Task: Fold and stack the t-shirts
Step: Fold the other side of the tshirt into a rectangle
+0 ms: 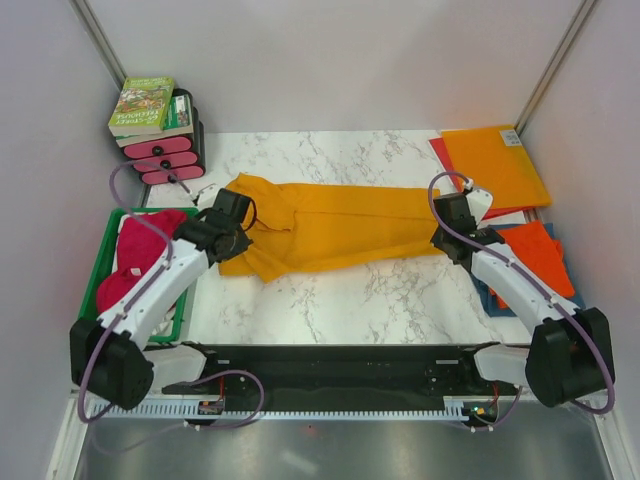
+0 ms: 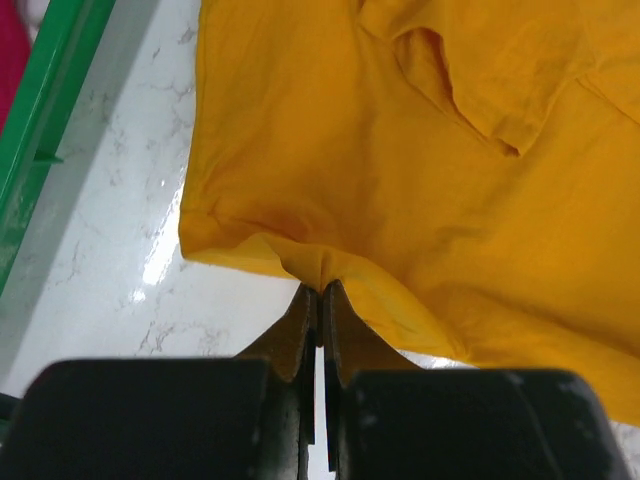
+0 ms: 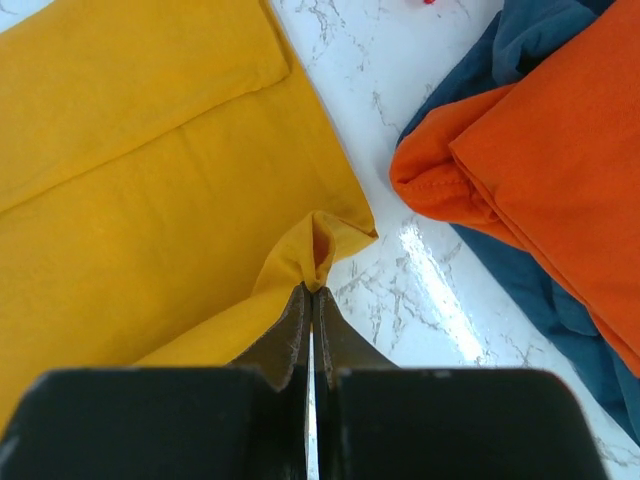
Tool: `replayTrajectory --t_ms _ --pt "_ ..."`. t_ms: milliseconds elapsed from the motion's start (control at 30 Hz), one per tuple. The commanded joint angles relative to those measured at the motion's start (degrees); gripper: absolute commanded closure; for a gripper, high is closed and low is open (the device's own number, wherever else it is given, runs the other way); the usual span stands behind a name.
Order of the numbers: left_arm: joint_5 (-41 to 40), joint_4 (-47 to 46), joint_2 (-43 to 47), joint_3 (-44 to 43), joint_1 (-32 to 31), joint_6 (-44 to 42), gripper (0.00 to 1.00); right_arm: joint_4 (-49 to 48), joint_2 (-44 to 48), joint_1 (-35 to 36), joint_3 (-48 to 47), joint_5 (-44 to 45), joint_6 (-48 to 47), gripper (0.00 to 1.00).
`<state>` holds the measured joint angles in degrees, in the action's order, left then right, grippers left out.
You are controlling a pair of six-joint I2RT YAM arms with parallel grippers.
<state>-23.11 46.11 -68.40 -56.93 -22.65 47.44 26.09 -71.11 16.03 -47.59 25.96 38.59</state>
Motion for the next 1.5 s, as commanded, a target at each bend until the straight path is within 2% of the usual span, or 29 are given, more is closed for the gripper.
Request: replayTrajectory --t_ms 0,467,1067,1467 --pt "-6.5 -3.7 -6.8 -7.7 -0.1 -4.5 0.98 -2.7 -3.2 -1.5 -3.6 2.4 0.6 1.00" --pt "-8.3 -5.1 -28.9 -23.5 2.5 -8.8 0.98 -5.8 -12.2 -7.8 -5.7 1.5 2.8 1.00" --pt "-8.3 -5.6 -41.3 -36.3 5.7 -10.9 0.98 -7.6 -27.0 -7.9 -18.7 2.2 2.4 1.00" --pt "-7.7 -5.7 -48.5 -42.2 6.0 -11.2 0.98 -9.8 -34.8 -8.7 -21.3 2.1 2.1 1.00"
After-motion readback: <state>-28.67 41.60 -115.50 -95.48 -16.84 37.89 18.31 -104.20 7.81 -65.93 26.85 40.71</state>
